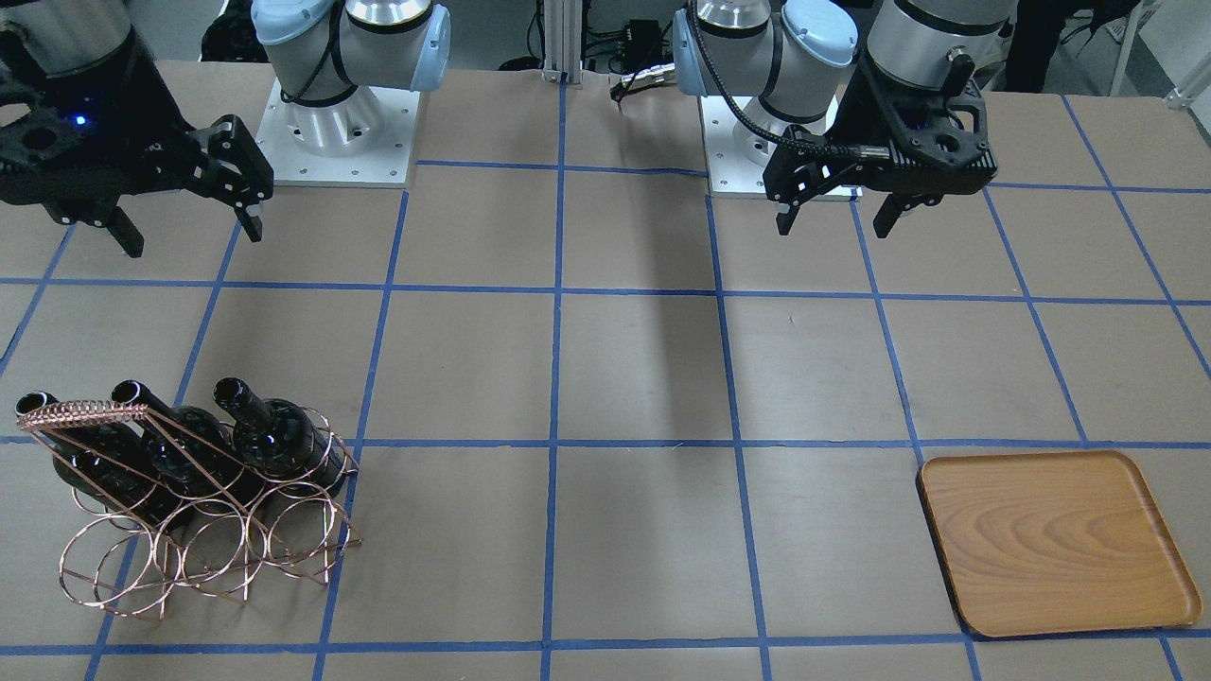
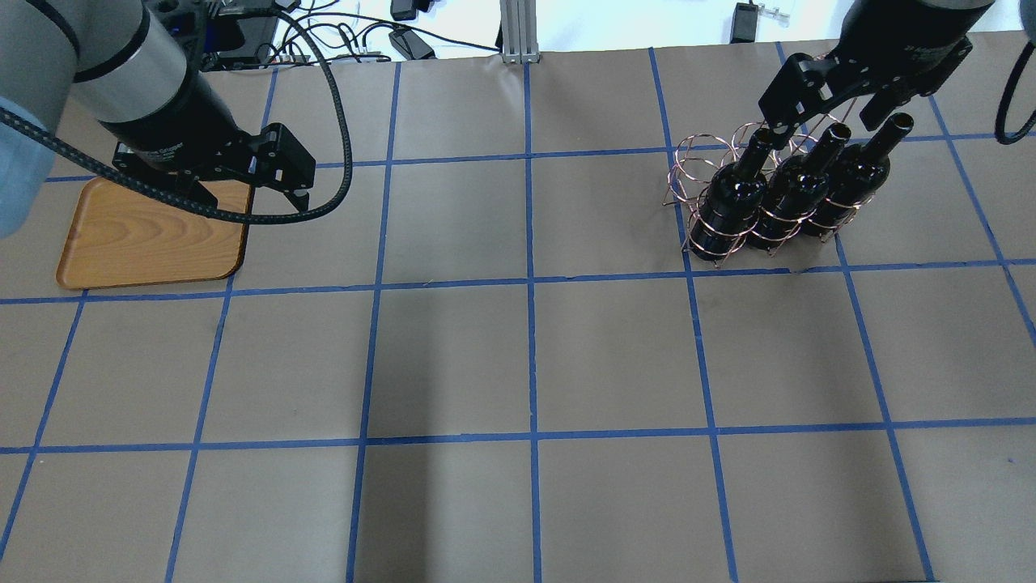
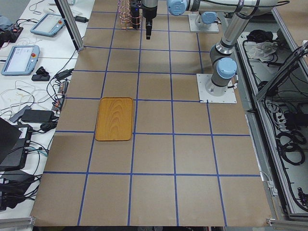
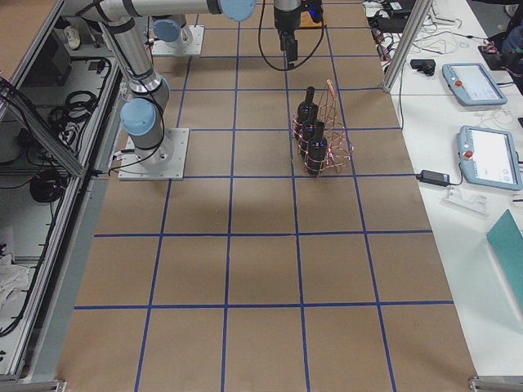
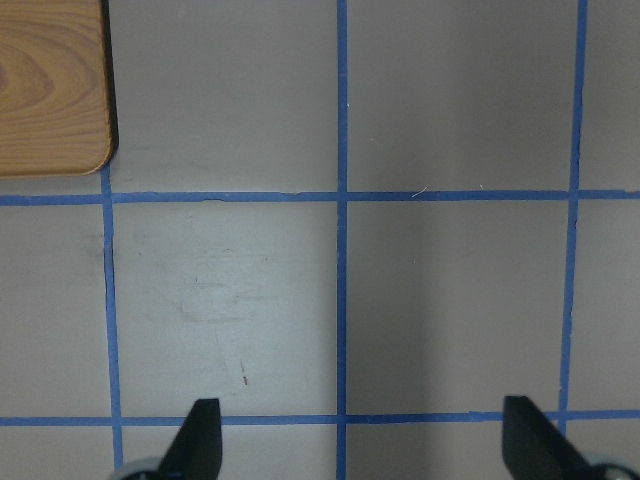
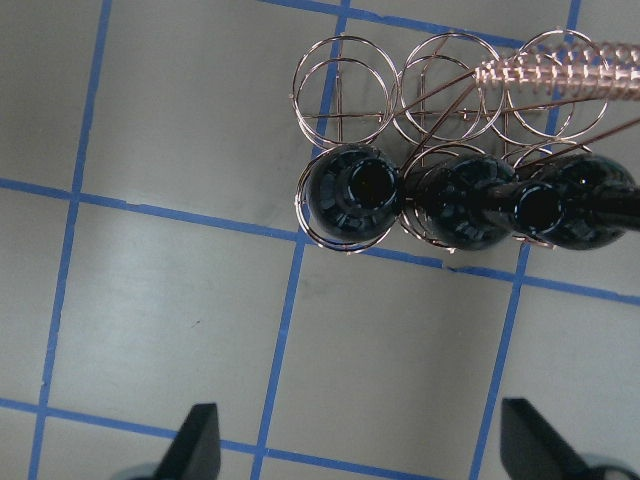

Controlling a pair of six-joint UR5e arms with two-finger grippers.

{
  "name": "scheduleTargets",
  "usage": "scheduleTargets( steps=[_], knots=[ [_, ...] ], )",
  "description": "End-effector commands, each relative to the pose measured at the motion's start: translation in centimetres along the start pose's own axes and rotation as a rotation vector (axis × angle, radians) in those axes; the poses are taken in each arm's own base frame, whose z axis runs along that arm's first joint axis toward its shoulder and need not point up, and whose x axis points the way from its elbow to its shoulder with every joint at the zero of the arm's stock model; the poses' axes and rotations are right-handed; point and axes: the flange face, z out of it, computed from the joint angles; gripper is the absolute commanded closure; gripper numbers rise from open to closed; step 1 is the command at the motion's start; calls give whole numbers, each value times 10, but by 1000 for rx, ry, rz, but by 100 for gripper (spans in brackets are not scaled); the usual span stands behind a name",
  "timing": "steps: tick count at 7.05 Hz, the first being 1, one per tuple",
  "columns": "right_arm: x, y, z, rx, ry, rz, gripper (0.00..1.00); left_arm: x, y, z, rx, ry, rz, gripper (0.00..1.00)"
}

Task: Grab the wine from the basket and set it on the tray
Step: 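Lower the right gripper over the dark bottles in the copper wire rack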

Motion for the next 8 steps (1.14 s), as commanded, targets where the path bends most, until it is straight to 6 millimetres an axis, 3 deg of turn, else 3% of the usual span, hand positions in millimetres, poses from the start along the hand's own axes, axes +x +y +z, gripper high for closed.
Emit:
scheduleTargets(
  steps=[1, 2, 3, 5, 7, 8],
  knots=[
    [34, -22, 27, 7, -3, -73, 0, 0, 0, 1, 1, 2, -1, 0],
    [44, -25, 35, -3, -6, -76, 1, 0, 3, -4, 13, 2, -4, 0],
    [53, -31, 47, -15, -10, -83, 9, 0, -4, 6, -3, 4, -10, 0],
    [63, -39, 64, -32, -11, -92, 9, 0, -8, 7, 13, 2, -10, 0],
    [90, -44, 82, -43, -14, -81, 8, -1, -1, 27, -27, -4, -6, 0],
    [92, -47, 91, -56, -18, -79, 8, -2, -3, 27, -18, -16, -11, 0]
  ],
)
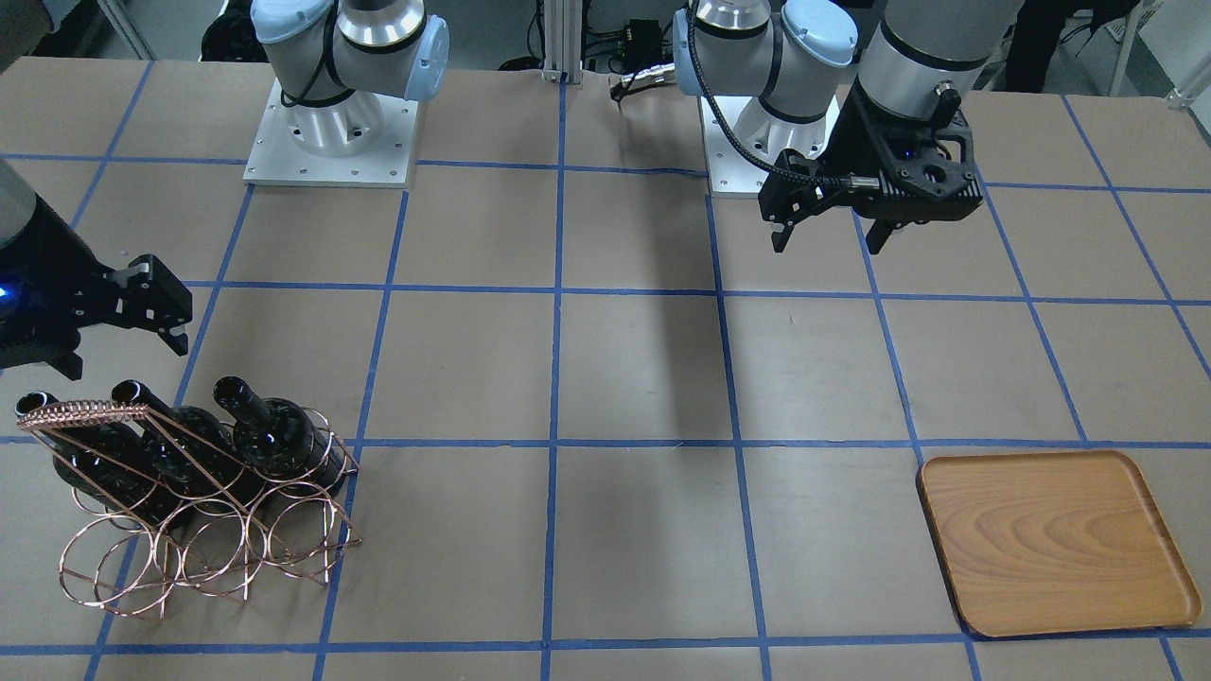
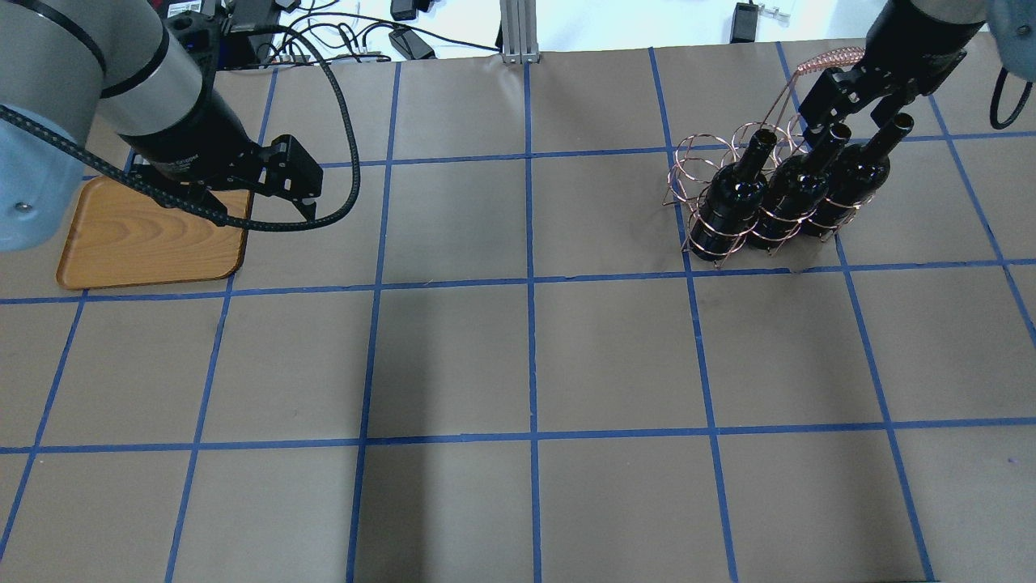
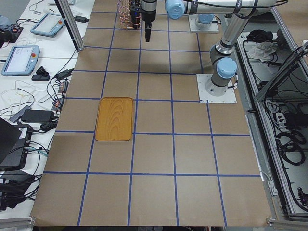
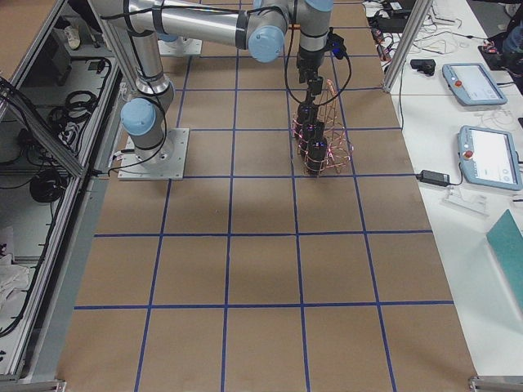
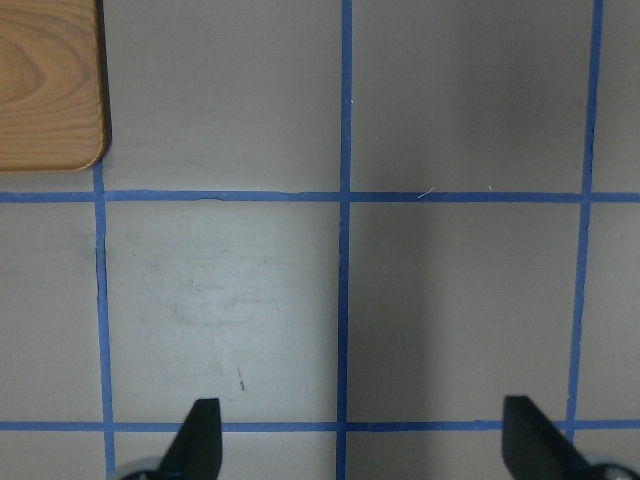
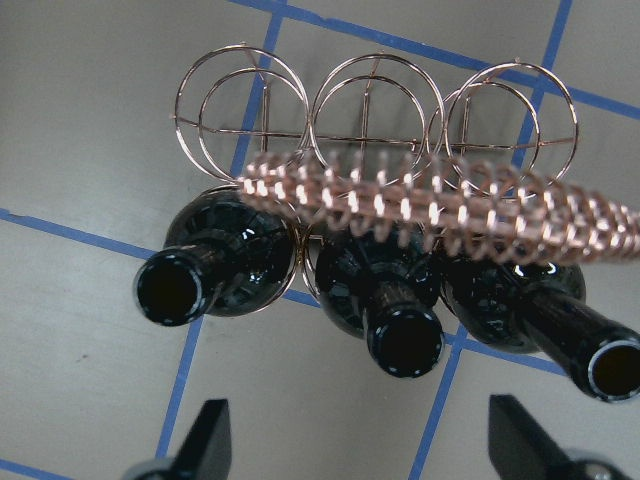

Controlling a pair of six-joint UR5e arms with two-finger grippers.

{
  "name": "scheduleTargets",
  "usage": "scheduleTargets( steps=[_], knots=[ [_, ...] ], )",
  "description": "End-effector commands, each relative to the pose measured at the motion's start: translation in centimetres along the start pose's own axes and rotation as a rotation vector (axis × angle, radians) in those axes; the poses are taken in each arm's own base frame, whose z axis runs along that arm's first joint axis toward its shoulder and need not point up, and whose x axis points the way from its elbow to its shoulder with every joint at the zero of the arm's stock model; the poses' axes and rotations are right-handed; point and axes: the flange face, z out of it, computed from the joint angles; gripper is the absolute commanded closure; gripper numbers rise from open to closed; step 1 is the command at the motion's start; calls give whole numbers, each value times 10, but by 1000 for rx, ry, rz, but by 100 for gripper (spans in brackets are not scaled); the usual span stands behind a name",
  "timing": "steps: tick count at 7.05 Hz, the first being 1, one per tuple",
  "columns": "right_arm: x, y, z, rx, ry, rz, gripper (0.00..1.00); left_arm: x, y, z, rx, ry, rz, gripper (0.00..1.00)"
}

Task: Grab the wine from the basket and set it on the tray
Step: 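Lower the right gripper over the dark bottles in the copper wire rack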

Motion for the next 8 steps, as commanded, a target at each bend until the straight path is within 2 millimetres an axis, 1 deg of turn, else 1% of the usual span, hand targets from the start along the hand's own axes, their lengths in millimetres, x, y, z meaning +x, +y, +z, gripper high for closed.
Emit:
scheduleTargets(
  steps=[1, 3, 4, 6, 7, 8],
  knots=[
    [9, -4, 23, -29, -15, 13, 9, -2, -10, 9, 34, -10, -5, 0],
    [9, -2, 50, -34, -16, 15, 15, -2, -11, 9, 34, -16, 3, 0],
    [9, -1, 55, -36, -8, 18, 16, -1, -12, 9, 40, -1, -5, 0],
    [10, -1, 55, -37, -7, 16, 40, -1, -12, 11, 33, -2, -3, 0],
    [10, -2, 55, -35, -6, 18, 56, -1, -14, 14, 30, -4, -3, 0],
    [14, -9, 62, -32, -6, 19, 55, -2, -16, 17, 22, -5, -5, 0]
  ],
)
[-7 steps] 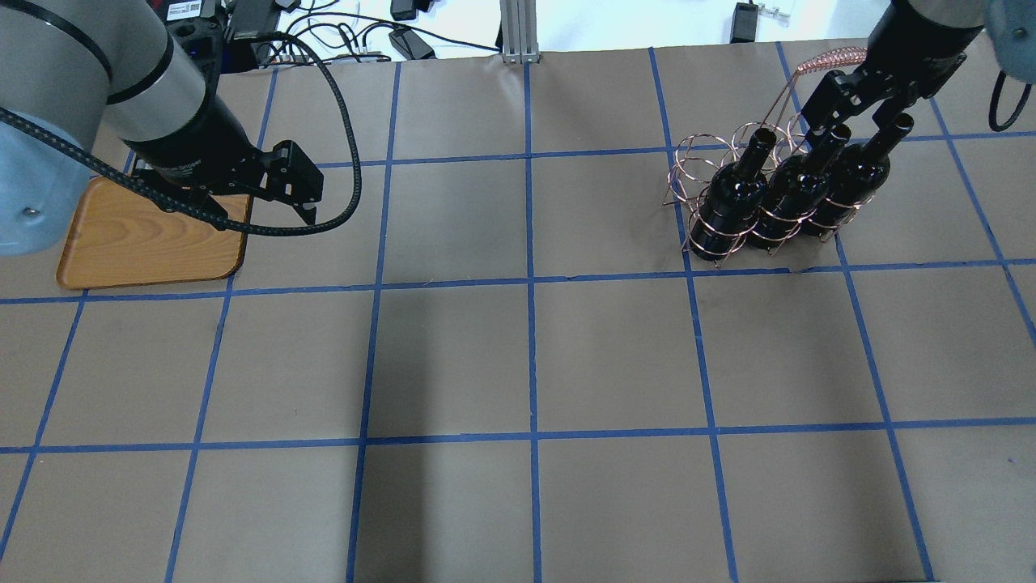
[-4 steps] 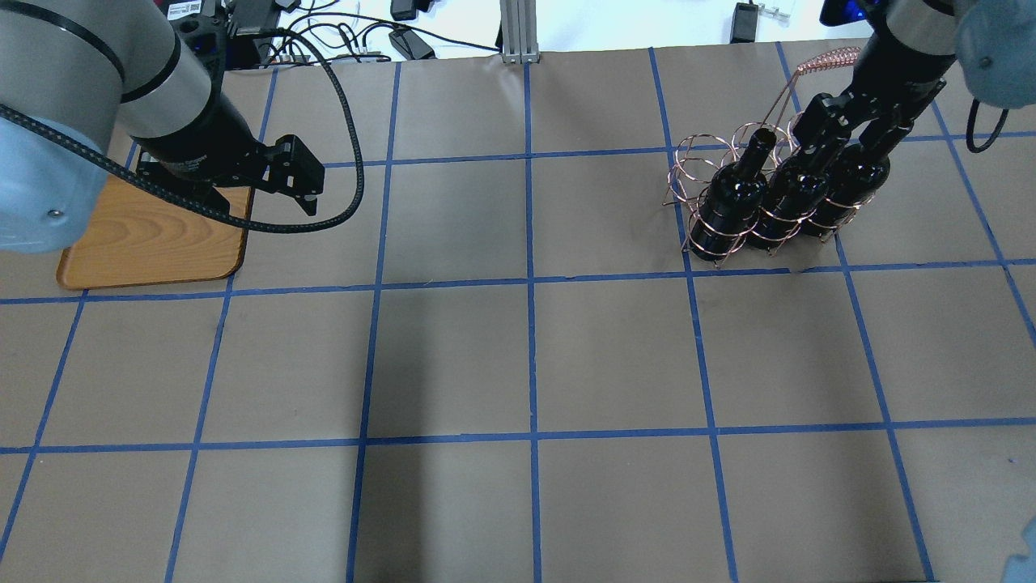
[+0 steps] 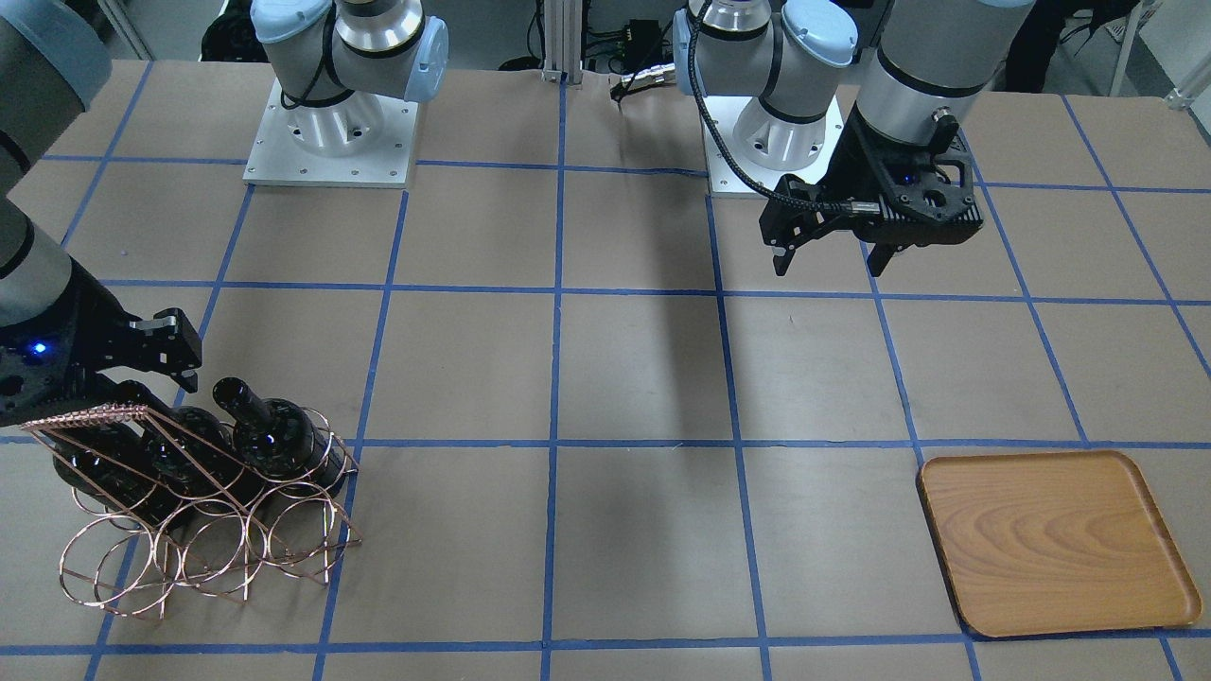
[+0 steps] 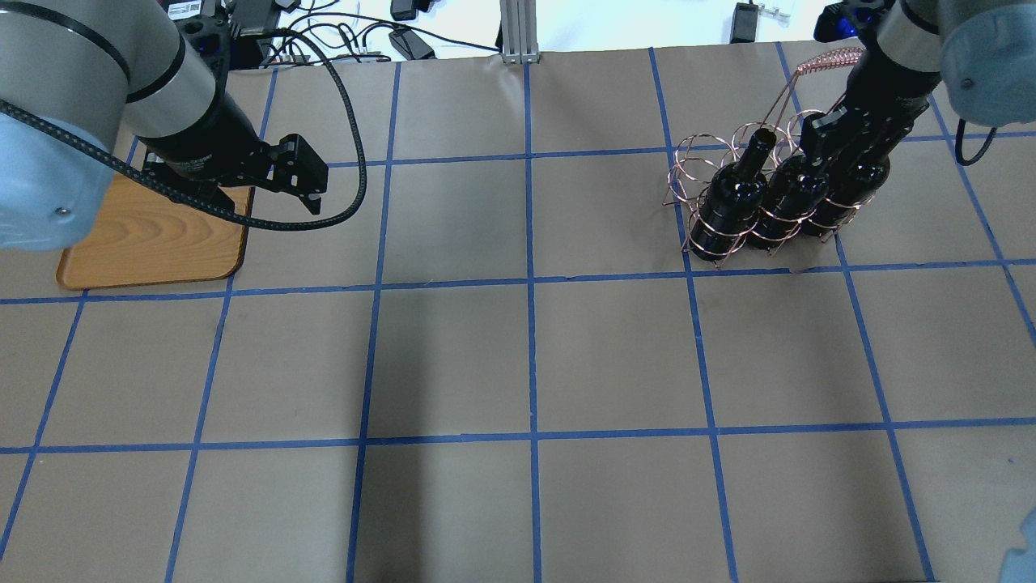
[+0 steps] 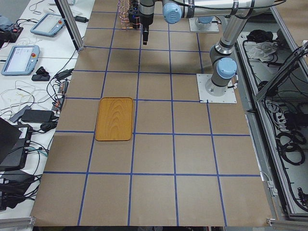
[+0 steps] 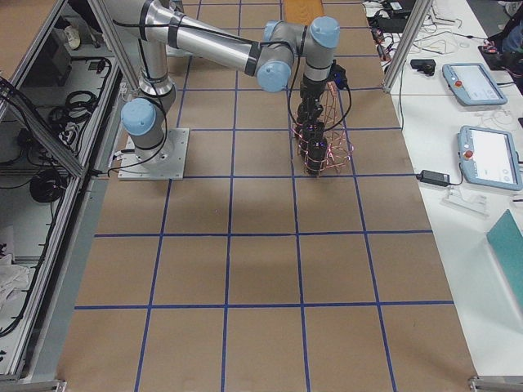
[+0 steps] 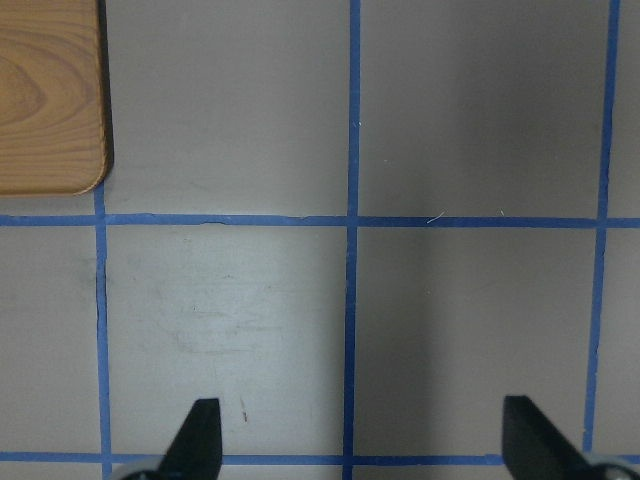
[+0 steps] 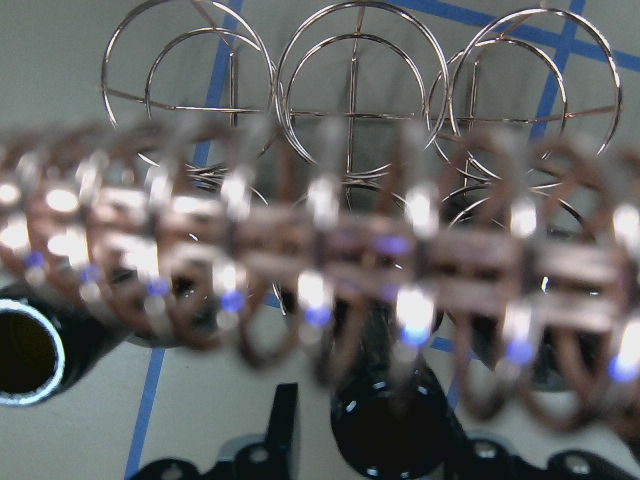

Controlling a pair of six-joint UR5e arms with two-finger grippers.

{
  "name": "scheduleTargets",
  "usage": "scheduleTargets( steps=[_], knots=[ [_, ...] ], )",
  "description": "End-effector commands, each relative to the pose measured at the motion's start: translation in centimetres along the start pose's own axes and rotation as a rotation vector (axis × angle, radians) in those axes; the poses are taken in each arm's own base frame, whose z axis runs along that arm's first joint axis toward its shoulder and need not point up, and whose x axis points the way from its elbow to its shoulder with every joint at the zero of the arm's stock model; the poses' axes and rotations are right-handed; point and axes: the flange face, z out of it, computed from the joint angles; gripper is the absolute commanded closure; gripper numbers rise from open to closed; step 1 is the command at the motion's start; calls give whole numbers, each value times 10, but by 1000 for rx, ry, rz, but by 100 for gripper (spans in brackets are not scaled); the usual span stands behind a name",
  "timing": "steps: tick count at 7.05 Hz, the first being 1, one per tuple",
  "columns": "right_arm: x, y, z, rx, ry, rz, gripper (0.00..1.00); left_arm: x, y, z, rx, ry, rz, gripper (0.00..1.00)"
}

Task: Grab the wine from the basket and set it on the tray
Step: 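Close the right gripper on the neck of the middle dark bottle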

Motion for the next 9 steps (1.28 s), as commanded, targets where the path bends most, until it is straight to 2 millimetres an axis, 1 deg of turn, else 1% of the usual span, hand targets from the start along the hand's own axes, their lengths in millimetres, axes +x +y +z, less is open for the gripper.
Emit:
scheduleTargets(
  steps=[1, 2, 3, 4, 5, 6, 7, 8, 9],
  knots=[
    [5, -10, 6, 22, 7, 2, 54, 1, -1, 1, 2, 2, -1, 0],
    [5, -11, 4, 28, 2, 11, 54, 1, -3, 4, -4, 3, 0, 0],
    [5, -11, 2, 37, 5, 13, 45, 0, -5, 6, -7, 3, 0, 0],
    [5, -12, 1, 51, 11, 15, 37, 0, -7, 1, 33, -6, 12, 0],
    [5, -13, 2, 51, 11, 15, 38, -2, -10, -1, 53, -4, 13, 0],
    [5, -13, 2, 50, 10, 15, 43, -2, -13, 6, 38, -2, -1, 0],
    [5, -12, 2, 48, 9, 14, 49, -2, -12, 3, 45, -7, 5, 0],
    [5, -12, 3, 46, 8, 14, 52, -3, -12, 5, 39, -10, 11, 0],
    [5, -12, 2, 46, 8, 14, 59, -3, -12, 5, 37, -13, 12, 0]
  ],
)
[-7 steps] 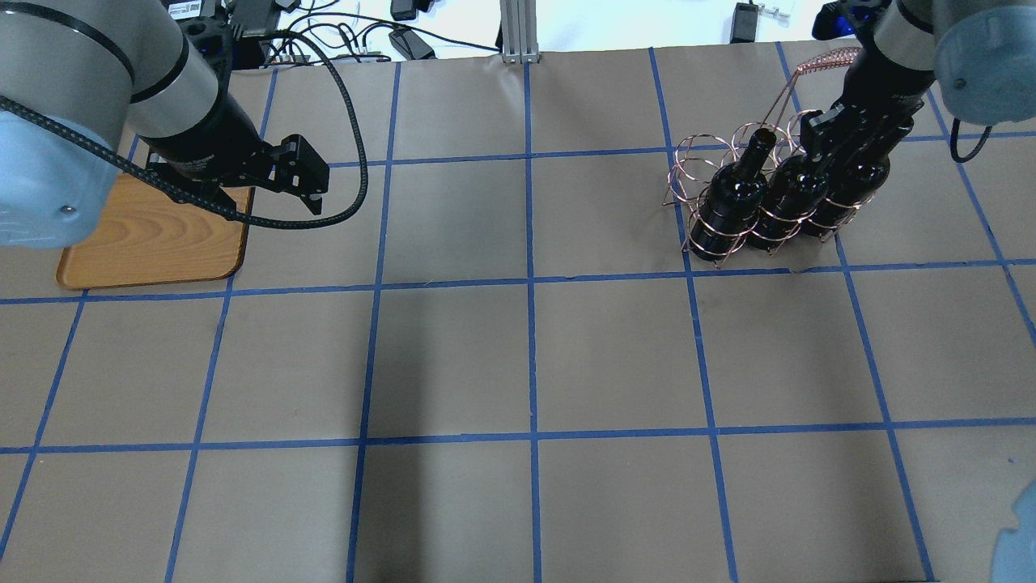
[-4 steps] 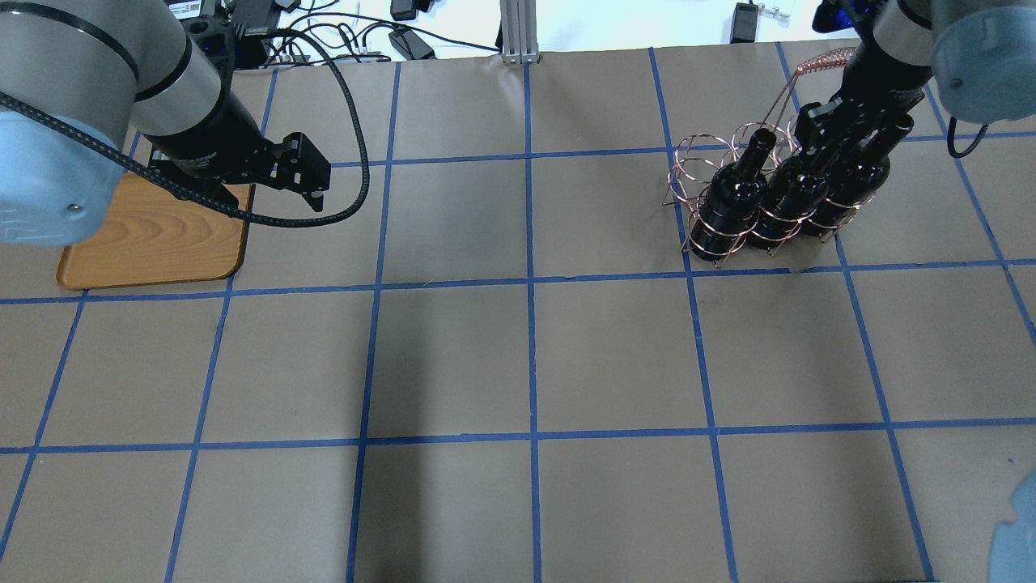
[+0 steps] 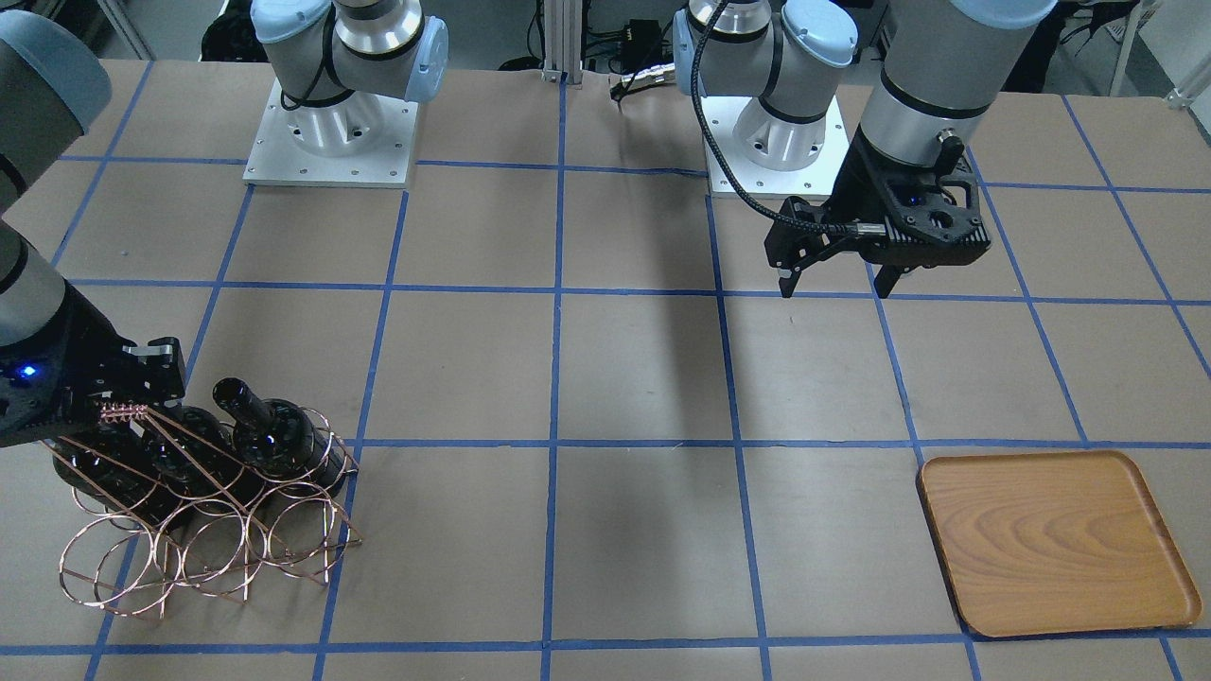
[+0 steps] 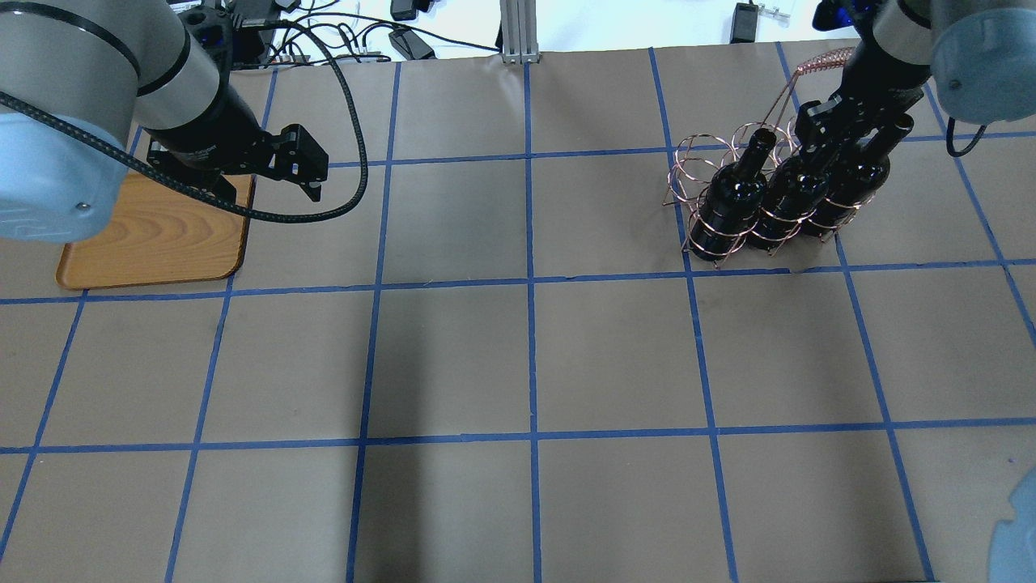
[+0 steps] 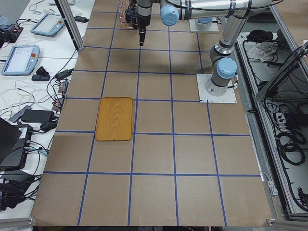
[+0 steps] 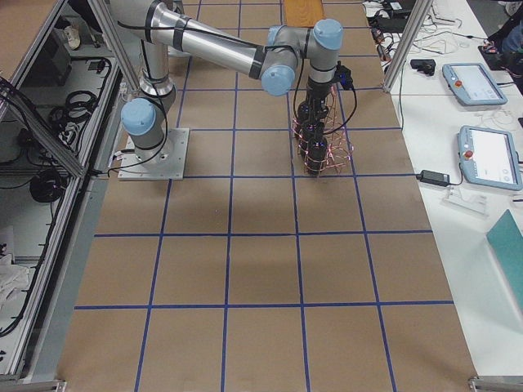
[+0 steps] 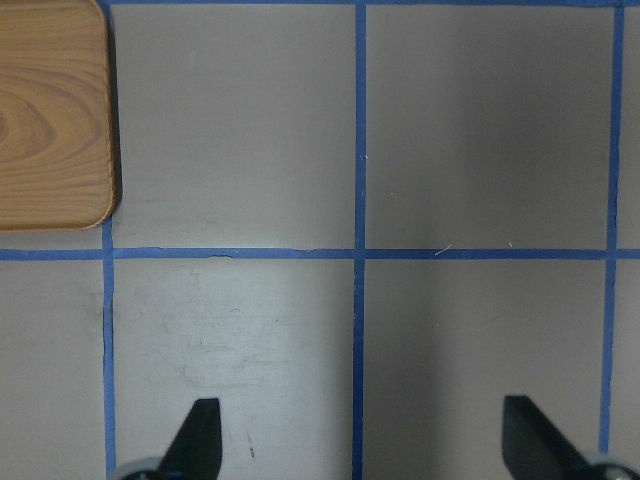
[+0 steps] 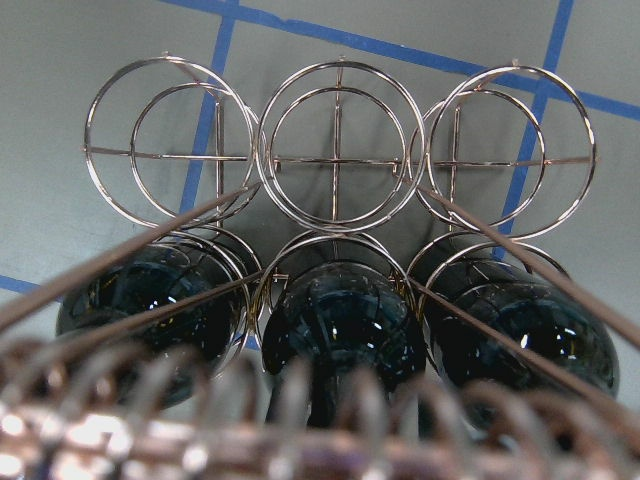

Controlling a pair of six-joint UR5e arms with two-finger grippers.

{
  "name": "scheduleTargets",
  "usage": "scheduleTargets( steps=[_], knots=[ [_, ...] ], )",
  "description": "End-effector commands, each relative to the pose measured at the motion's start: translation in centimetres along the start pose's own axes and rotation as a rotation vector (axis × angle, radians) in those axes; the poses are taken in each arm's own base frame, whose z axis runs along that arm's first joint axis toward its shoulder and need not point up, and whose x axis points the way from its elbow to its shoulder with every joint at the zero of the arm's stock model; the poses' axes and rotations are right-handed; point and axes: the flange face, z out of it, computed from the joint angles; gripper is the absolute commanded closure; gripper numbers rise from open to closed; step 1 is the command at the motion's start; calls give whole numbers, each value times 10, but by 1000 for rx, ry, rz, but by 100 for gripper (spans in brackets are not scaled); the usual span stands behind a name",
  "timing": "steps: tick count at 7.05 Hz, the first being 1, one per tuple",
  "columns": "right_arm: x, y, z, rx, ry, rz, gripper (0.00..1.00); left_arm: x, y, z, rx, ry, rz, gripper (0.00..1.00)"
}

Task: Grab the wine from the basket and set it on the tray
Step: 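Close the right gripper on the neck of the middle dark bottle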

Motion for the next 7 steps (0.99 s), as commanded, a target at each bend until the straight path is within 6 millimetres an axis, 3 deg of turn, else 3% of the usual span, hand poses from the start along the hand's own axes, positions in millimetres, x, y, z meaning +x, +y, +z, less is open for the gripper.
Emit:
scheduleTargets(
  steps=[1, 3, 5, 7],
  knots=[
    [0, 0, 0, 0, -2, 0, 70, -2, 0, 1, -1, -1, 0, 0],
    [0, 0, -2, 2, 0, -2, 96, -2, 1, -1, -4, -4, -4, 0],
    [-3, 0, -8, 12, 6, -4, 100, -2, 3, -5, 2, -4, -3, 0],
    [-10, -9, -54, 13, 12, -19, 100, -2, 4, -5, 0, -3, -7, 0]
  ],
)
